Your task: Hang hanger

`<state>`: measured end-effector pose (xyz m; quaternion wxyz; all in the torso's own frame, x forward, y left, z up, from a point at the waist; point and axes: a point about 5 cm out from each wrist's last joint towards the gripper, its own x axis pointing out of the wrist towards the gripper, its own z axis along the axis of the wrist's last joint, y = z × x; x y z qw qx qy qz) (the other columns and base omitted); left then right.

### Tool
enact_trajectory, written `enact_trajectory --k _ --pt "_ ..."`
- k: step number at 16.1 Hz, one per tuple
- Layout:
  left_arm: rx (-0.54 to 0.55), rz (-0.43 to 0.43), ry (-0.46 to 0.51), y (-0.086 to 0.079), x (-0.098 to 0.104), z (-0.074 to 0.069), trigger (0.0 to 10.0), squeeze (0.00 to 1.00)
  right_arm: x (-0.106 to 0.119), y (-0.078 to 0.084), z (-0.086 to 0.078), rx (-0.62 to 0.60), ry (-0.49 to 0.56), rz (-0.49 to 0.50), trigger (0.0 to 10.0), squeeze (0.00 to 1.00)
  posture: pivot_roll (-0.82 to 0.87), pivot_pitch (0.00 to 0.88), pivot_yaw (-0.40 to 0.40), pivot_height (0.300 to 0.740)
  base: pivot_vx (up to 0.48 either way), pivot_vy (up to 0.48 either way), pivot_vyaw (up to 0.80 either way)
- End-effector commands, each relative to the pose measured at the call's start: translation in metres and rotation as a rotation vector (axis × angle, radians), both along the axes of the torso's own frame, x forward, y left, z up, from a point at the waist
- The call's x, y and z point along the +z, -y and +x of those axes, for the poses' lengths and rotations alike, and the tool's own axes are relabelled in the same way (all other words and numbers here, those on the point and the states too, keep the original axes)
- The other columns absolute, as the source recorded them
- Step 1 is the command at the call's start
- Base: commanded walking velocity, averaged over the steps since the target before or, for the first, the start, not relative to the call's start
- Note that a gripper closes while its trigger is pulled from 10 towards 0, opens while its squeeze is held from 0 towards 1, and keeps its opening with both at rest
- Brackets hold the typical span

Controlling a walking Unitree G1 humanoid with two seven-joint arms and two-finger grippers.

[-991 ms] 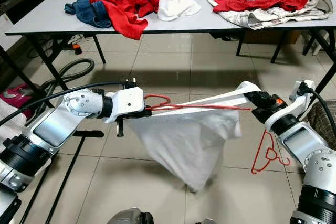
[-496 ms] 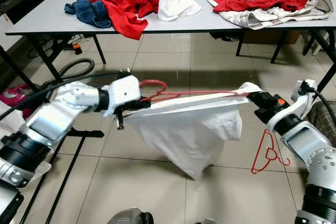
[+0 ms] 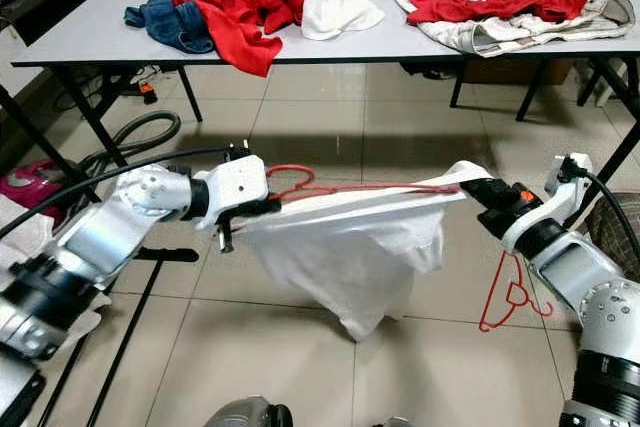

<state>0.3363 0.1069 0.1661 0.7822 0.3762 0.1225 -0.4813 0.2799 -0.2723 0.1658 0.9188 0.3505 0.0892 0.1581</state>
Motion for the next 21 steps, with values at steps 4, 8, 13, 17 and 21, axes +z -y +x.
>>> enact_trajectory --k 4,8,13,17,21 --pt "0.202 0.167 -0.038 -0.038 -0.025 0.011 10.0 0.0 0.027 0.01 -0.003 -0.053 0.101 -0.038 0.0 0.0 0.0 0.048 0.101 0.74 0.0 0.0 0.0" --pt "0.095 0.261 -0.057 -0.025 -0.043 0.003 10.0 0.0 0.039 0.003 0.004 -0.042 0.136 -0.04 0.0 0.0 0.0 0.05 0.101 0.74 0.0 0.0 0.0" --pt "-0.092 0.151 0.005 -0.003 -0.026 -0.003 10.0 0.0 0.042 0.0 0.011 -0.024 0.13 -0.079 0.0 0.0 0.0 0.05 0.102 0.74 0.0 0.0 0.0" --pt "-0.183 0.148 0.031 -0.001 -0.019 -0.007 10.0 0.0 0.038 -0.004 0.014 0.016 0.092 -0.156 0.0 0.0 0.01 0.045 0.095 0.74 0.0 0.0 0.0" --pt "-0.288 0.17 0.03 -0.001 -0.022 -0.016 10.0 0.0 0.042 -0.003 0.018 0.022 0.098 -0.172 0.0 0.0 0.0 0.036 0.095 0.74 0.0 0.0 0.0"
